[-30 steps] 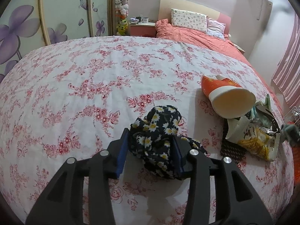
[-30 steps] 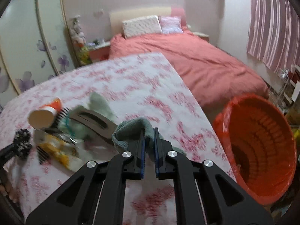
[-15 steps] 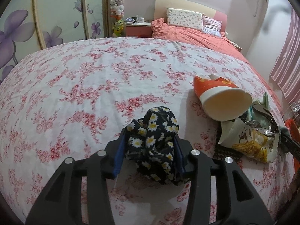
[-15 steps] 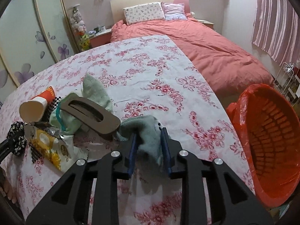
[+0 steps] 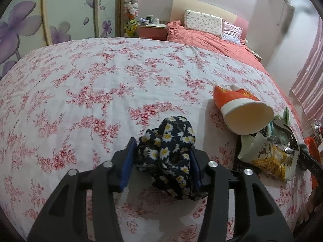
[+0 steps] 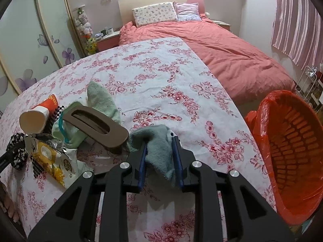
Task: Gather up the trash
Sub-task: 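Lift the daisy-print cloth and green towel off the bed with both grippers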
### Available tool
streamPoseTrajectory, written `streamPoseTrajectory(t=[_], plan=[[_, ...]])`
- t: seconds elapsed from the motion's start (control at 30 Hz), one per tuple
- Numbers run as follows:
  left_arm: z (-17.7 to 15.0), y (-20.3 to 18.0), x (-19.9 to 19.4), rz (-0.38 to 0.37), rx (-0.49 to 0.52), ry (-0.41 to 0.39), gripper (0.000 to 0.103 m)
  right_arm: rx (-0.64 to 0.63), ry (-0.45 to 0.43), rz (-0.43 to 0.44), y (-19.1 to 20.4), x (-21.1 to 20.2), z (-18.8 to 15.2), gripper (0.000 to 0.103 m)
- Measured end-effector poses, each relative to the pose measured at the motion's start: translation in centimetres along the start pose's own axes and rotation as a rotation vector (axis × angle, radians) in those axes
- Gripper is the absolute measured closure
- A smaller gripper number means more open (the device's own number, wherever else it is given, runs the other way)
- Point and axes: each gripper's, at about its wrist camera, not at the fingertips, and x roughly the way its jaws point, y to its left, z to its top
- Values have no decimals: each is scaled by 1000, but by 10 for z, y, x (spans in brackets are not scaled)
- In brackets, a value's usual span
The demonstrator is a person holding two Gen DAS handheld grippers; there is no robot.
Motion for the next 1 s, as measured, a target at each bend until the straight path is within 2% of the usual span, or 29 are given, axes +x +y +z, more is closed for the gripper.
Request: streamPoseTrajectory(t=[1.0], plan=[[0, 4, -1, -18, -19, -3, 51, 13, 2, 19, -4, 1, 1, 78]])
